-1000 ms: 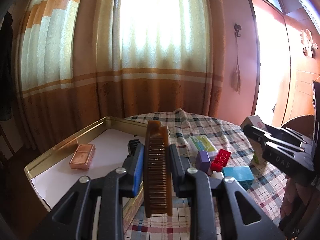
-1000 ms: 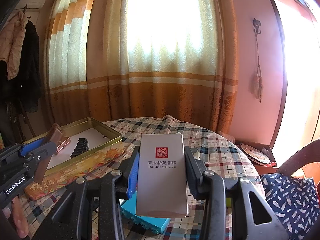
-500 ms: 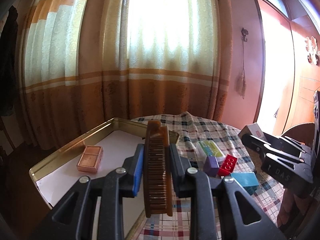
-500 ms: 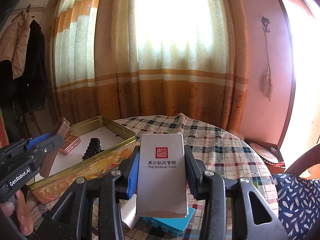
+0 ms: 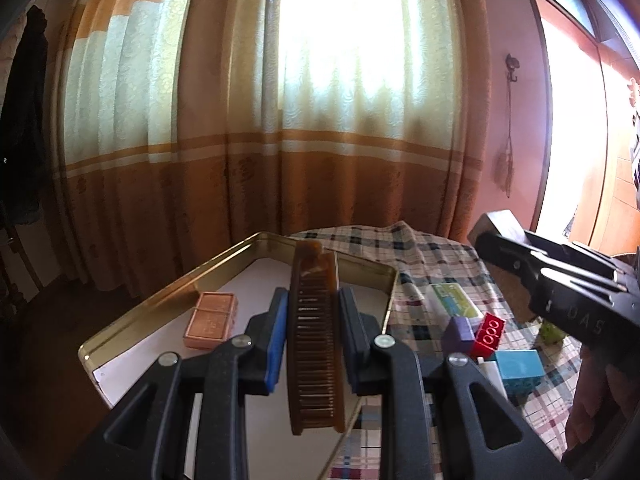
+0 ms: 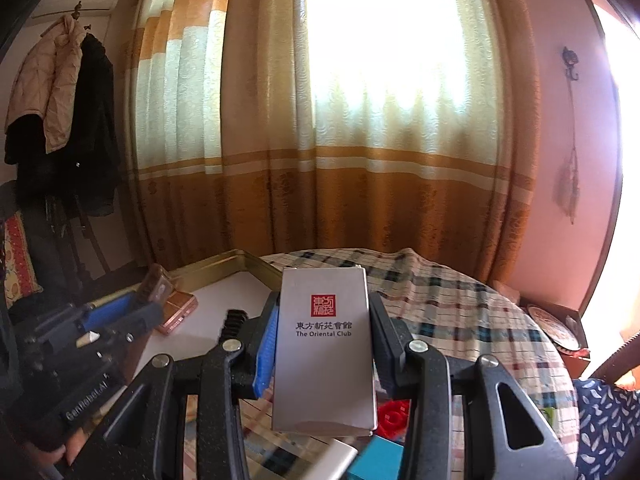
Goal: Organize rigid objects
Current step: 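Carry the comb over the gold tin with the left tool while the right tool follows, then release the comb in the tin with the left tool while the right tool drops the white box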
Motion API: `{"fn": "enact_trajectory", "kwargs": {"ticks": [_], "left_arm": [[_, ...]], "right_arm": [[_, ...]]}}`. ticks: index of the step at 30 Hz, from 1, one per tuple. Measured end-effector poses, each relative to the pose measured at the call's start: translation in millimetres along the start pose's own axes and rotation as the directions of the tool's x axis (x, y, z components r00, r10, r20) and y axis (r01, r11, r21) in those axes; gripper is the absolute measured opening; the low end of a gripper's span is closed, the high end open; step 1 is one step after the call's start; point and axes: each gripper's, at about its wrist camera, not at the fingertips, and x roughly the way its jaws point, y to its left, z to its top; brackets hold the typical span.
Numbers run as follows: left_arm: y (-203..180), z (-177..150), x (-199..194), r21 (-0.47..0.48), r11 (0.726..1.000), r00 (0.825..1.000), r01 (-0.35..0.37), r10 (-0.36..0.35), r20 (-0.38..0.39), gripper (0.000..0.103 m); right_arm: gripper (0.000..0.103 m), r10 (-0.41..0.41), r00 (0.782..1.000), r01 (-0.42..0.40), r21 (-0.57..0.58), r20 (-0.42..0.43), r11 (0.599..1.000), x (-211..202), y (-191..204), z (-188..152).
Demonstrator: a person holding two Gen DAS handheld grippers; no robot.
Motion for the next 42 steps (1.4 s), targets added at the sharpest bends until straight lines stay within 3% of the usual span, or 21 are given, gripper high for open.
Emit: {"fn": "enact_trajectory", "kwargs": {"ticks": [14,22,33,42], "left_arm": [[29,7,22,-0.016,0.997,0.994,-0.075,0.073,-0.08,0.023],[54,12,37,-0.024,0.993,0.982,-0.116,0.111,-0.156,0.023],[74,8,43,-0.037,0.986,0.969,-0.166,0.156,-0.191,0.023],[84,6,49,-0.031,0.977,0.957,-0.21,0.199,-0.211,0.023]], "right_arm": [[0.044,0.086,0.991,-0.084,0.017,-0.1,0.996,50,22,17],[0.044,0.147,0.974,-0.146,0.02,-0.172,0.989,80,46,20],[0.044,0.184,0.945,-0.198,-0.026,-0.27,0.98,115,85,7],[0.044,0.206,0.932,-0.222,-0.019,-0.299,0.975,129,95,5]]}}
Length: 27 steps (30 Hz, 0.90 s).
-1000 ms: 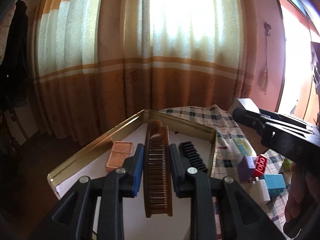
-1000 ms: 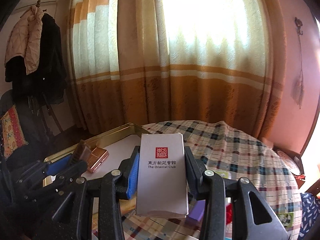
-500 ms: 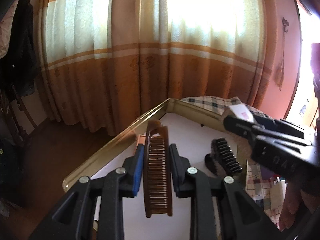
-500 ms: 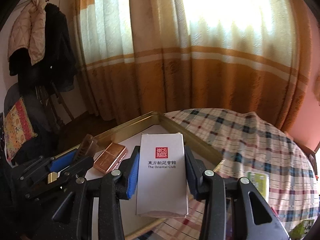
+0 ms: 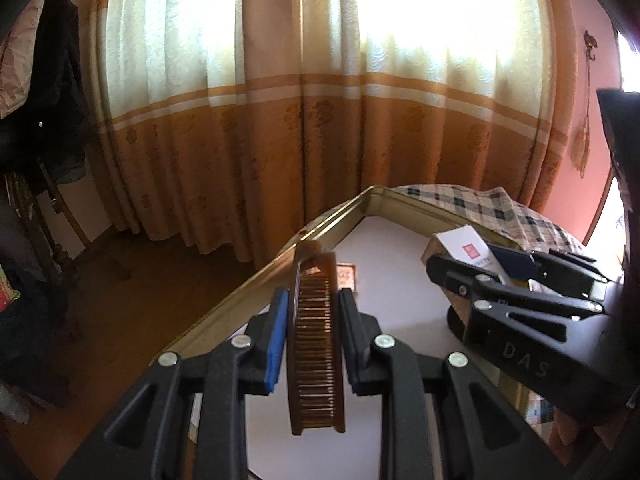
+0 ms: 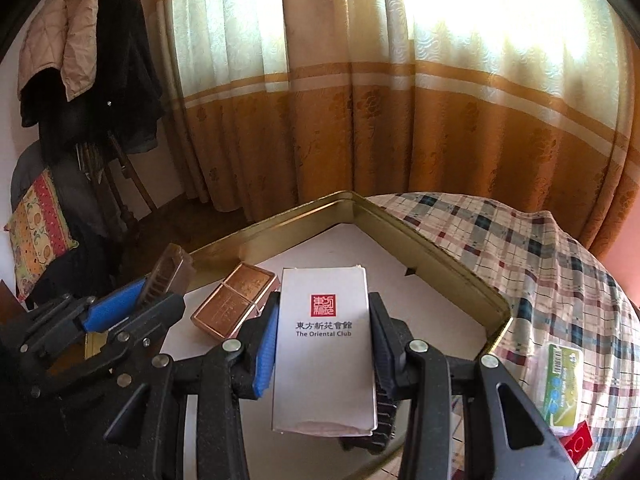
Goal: Organize rigid objects
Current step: 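Release the comb in the tin with the left tool while the right tool drops the white box, then move both open tools back over the toy blocks on the tablecloth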
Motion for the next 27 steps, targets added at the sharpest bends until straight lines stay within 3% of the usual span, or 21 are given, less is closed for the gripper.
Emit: {"fn": "enact_trajectory", "kwargs": {"ticks": [3,5,6,7,9,11,21,23,27], "left_arm": [[5,0,1,-0.01,1.0,1.0,-0.02,0.02,-0.002,0.023],[10,0,1,-0.032,0.999,0.999,-0.044,0.044,-0.002,0.025],[13,0,0,-0.044,0.997,0.998,-0.056,0.056,-0.003,0.03],[16,-1,-1,-0.052,0.997,0.998,-0.06,0.06,-0.002,0.034],[21,-1,-3,-0.073,0.995,0.997,-0.074,0.075,0.005,0.056],[25,-1,-7,-0.098,0.992,0.997,-0.075,0.078,0.02,0.068],[-3,-2,-48,-0.081,0.996,0.994,0.034,-0.025,0.107,0.079],[-16,-4,-55,-0.059,0.996,0.992,0.062,-0.055,0.114,0.08],[-47,-10,-70,-0.005,0.992,0.985,0.128,-0.126,0.121,0.092]], "right_arm": [[0.045,0.04,0.999,-0.04,0.001,-0.005,0.999,3,4,1],[0.056,0.039,0.999,-0.039,-0.002,-0.007,0.999,4,6,1],[0.066,0.034,0.999,-0.034,0.002,-0.002,0.999,4,6,0],[0.068,0.033,0.999,-0.033,0.01,0.003,0.999,3,5,0],[0.068,0.038,0.999,-0.038,0.028,0.006,0.999,0,2,-1],[0.068,0.034,0.999,-0.034,0.047,0.016,0.998,-7,-3,-3],[0.07,-0.002,1.0,-0.002,0.141,0.031,0.99,-77,-39,-47],[0.07,-0.042,0.999,0.038,0.152,0.027,0.988,-89,-49,-57],[0.071,-0.084,0.996,0.078,0.206,0.019,0.975,-113,-77,-81]]}}
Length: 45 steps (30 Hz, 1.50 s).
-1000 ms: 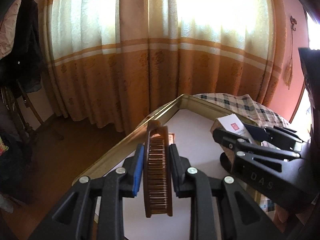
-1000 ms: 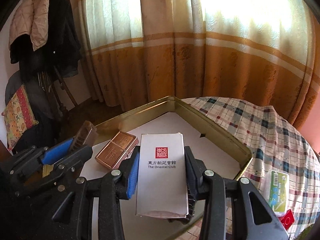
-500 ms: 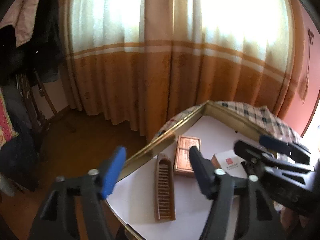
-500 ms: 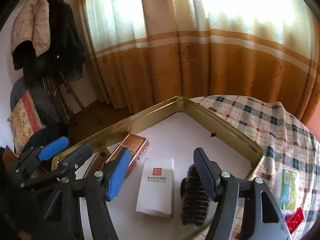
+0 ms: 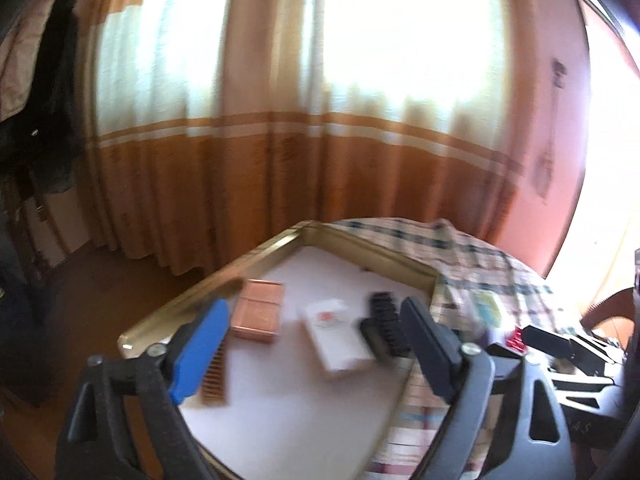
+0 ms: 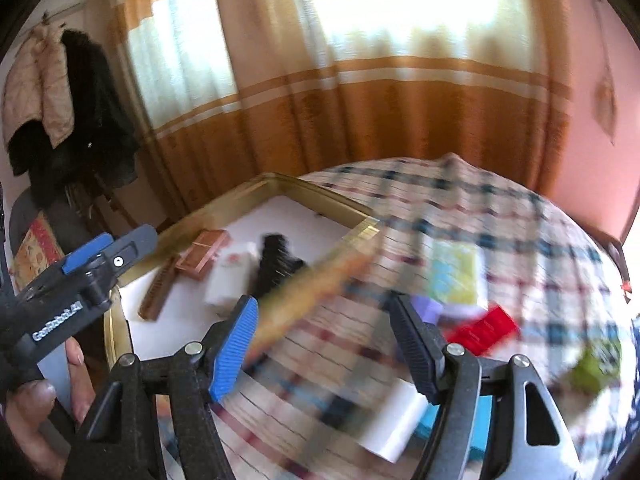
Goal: Organize rigid objects
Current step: 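Move both open tools back over the toy blocks on the tablecloth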
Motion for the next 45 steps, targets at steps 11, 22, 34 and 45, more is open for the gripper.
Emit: {"fn": "enact_trajectory", "kwargs": {"ticks": [11,22,34,45], "left_arm": [[-94,-26,2,0.168,0.971,0.984,0.167,-0.155,-0.084,0.092],[-132,-51,20,0.235,0.945,0.96,0.229,-0.179,-0.215,0.086],[-140,-62,31,0.26,0.926,0.937,0.274,-0.197,-0.288,0.072],[-148,-61,35,0.284,0.902,0.921,0.325,-0.233,-0.314,0.05]], "right_arm": [[0.071,-0.184,0.983,0.18,0.108,0.029,0.978,-32,-84,-23],[0.072,-0.221,0.974,0.21,0.169,0.052,0.963,-35,-106,-28],[0.074,-0.216,0.976,0.205,0.199,0.031,0.958,-31,-112,-28],[0.076,-0.206,0.979,0.201,0.227,-0.001,0.953,-26,-118,-30]]}}
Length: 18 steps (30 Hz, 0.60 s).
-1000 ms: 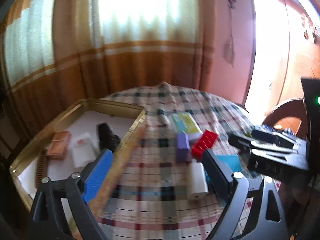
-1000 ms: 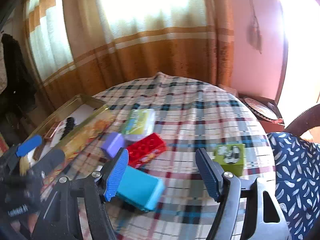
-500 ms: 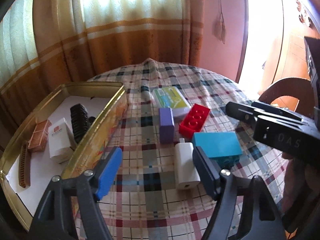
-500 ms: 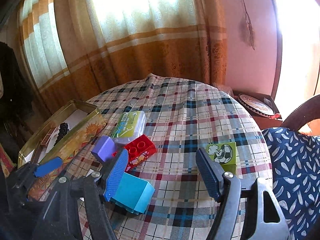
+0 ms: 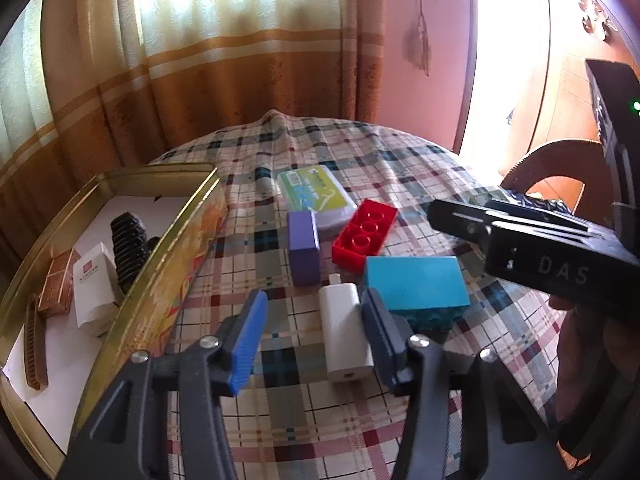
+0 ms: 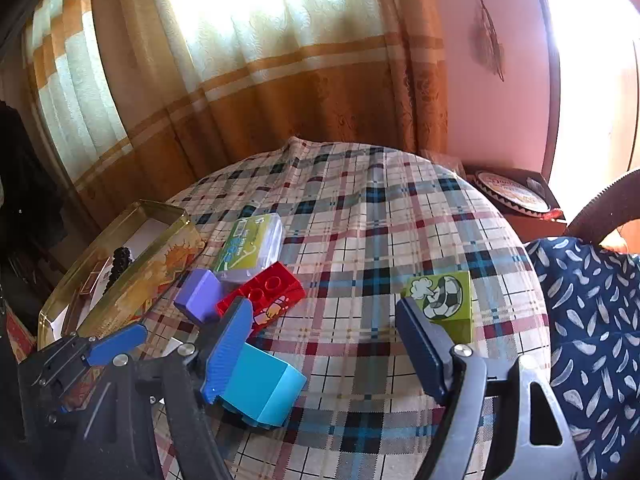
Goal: Organize rigid objects
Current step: 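Move both open tools back over the toy blocks on the tablecloth, then grasp the white block with the left tool while the right tool grasps the green block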
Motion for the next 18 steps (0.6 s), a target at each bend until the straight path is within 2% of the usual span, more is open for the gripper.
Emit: {"fn": "enact_trajectory", "kwargs": {"ticks": [8,10,13,15,18], "left_arm": [[4,-4,12,-0.032,0.999,0.998,0.004,-0.006,-0.062,0.049],[0,-3,14,-0.008,1.0,0.998,0.015,-0.016,-0.068,0.036],[-3,0,14,0.018,1.0,0.998,0.025,-0.024,-0.065,0.031],[-4,4,11,0.035,0.999,0.999,0.018,-0.017,-0.04,0.023],[4,8,10,0.018,1.0,1.0,-0.001,0.002,-0.025,0.021]], "right_arm": [[0.076,-0.001,1.0,0.001,0.0,0.0,1.0,0,0,0],[0.076,-0.002,1.0,0.002,-0.001,0.001,1.0,0,0,0],[0.076,-0.006,1.0,0.006,0.0,0.007,1.0,-1,-1,1],[0.076,-0.062,0.997,0.063,-0.018,0.044,0.998,-5,-2,4],[0.076,-0.117,0.989,0.119,-0.015,0.094,0.993,-14,-11,10]]}}
